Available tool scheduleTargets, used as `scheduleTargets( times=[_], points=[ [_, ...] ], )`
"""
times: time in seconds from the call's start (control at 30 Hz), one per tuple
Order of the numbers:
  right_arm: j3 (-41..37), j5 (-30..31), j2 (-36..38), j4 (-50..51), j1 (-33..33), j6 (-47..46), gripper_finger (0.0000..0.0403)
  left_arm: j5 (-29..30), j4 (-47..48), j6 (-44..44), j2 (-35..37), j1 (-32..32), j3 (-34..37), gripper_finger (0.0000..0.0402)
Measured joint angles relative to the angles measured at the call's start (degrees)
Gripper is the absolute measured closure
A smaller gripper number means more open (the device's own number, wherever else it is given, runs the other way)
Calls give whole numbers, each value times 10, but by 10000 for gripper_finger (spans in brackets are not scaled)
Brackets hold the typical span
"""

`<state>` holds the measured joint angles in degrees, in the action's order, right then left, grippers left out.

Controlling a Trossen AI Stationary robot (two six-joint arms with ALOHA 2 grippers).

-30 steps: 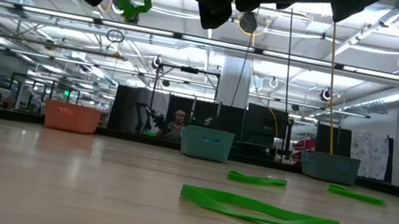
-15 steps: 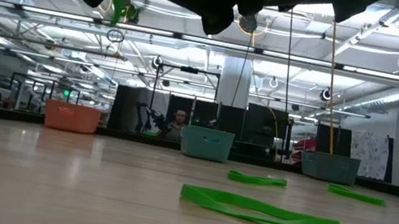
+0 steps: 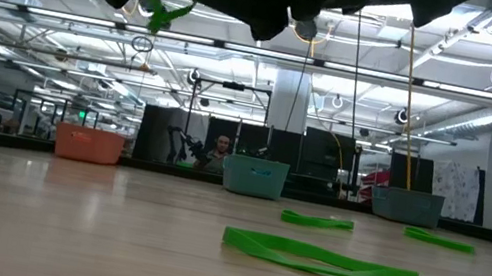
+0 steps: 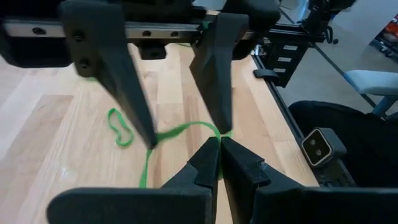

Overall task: Sort rubber bands into baskets
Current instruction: Put the green rubber band into the dark blue bin

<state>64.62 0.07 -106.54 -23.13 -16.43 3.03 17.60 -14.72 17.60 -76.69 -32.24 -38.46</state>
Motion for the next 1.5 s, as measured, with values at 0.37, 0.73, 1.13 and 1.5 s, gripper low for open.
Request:
scheduleTargets(
  times=[0.37,0.73,1.13,1.5],
  points=[
    [0,0,0,-10,0,37,345,1,-4,0,0,8,0,378],
    [0,15,0,4,2,41,401,1,-3,-1,0,8,0,363],
    [0,33,61,178,36,37,402,18,71,36,0,10,0,224],
    [-94,90,247,468,191,-21,403,23,320,192,0,18,0,224]
  ],
)
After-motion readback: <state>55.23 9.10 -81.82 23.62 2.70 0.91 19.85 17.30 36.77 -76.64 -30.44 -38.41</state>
